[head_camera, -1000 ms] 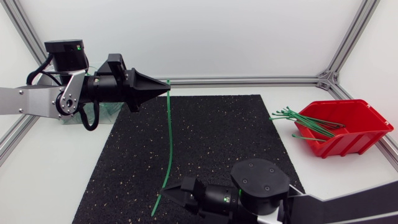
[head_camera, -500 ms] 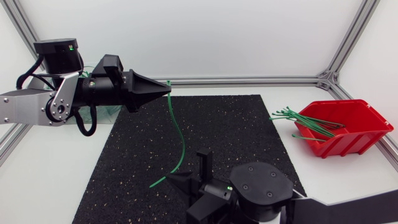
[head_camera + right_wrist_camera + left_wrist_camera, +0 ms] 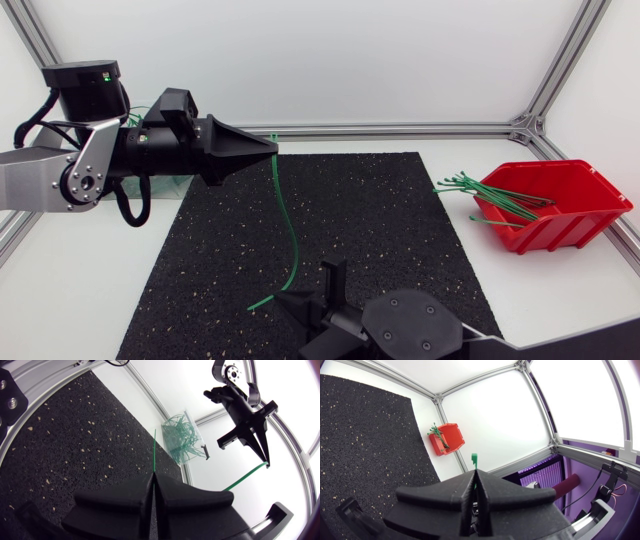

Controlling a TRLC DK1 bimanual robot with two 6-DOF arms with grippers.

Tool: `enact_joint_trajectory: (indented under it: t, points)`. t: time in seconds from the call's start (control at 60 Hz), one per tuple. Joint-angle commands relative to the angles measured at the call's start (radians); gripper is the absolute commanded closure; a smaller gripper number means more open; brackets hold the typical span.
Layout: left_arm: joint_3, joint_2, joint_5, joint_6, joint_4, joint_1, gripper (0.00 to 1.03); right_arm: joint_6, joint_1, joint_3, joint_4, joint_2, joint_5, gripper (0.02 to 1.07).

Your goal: Take a green cable tie from the red box, thread the tail through the head to close it, then place it in the transparent bin on the left.

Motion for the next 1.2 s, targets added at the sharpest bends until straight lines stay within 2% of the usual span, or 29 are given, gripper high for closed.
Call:
enact_joint_trajectory:
  t: [0.0, 0.217, 0.45, 0.5, 0.517, 0.55, 0.6, 0.667, 1.183]
  points:
    - [-0.029, -0.034, -0.003, 0.016, -0.006, -0.007, 1.0, 0.031, 0.016, -0.013, 0.014, 0.019, 0.043, 1.02]
    - [-0.047, -0.067, -0.009, 0.016, -0.021, -0.014, 1.0, 0.096, 0.05, -0.018, 0.016, -0.026, 0.138, 1.02]
    - [-0.067, -0.096, -0.012, 0.016, -0.031, -0.016, 1.0, 0.135, 0.056, -0.021, 0.013, -0.003, 0.132, 1.01]
    - [-0.067, -0.1, -0.012, 0.016, -0.035, -0.019, 1.0, 0.142, 0.058, -0.02, 0.013, 0.01, 0.129, 0.93]
    - [-0.067, -0.102, -0.012, 0.016, -0.038, -0.019, 1.0, 0.151, 0.059, -0.018, 0.013, 0.014, 0.129, 0.88]
    - [-0.067, -0.105, -0.013, 0.016, -0.04, -0.022, 1.0, 0.154, 0.061, -0.018, 0.016, 0.023, 0.127, 0.86]
    - [-0.069, -0.108, -0.018, 0.016, -0.041, -0.025, 1.0, 0.175, 0.07, -0.02, 0.016, 0.034, 0.124, 0.88]
    - [-0.07, -0.113, -0.018, 0.016, -0.044, -0.025, 1.0, 0.191, 0.073, -0.023, 0.013, 0.033, 0.123, 1.02]
    - [-0.081, -0.137, -0.018, 0.016, -0.063, -0.025, 1.0, 0.243, 0.084, -0.024, -0.015, -0.01, 0.15, 1.02]
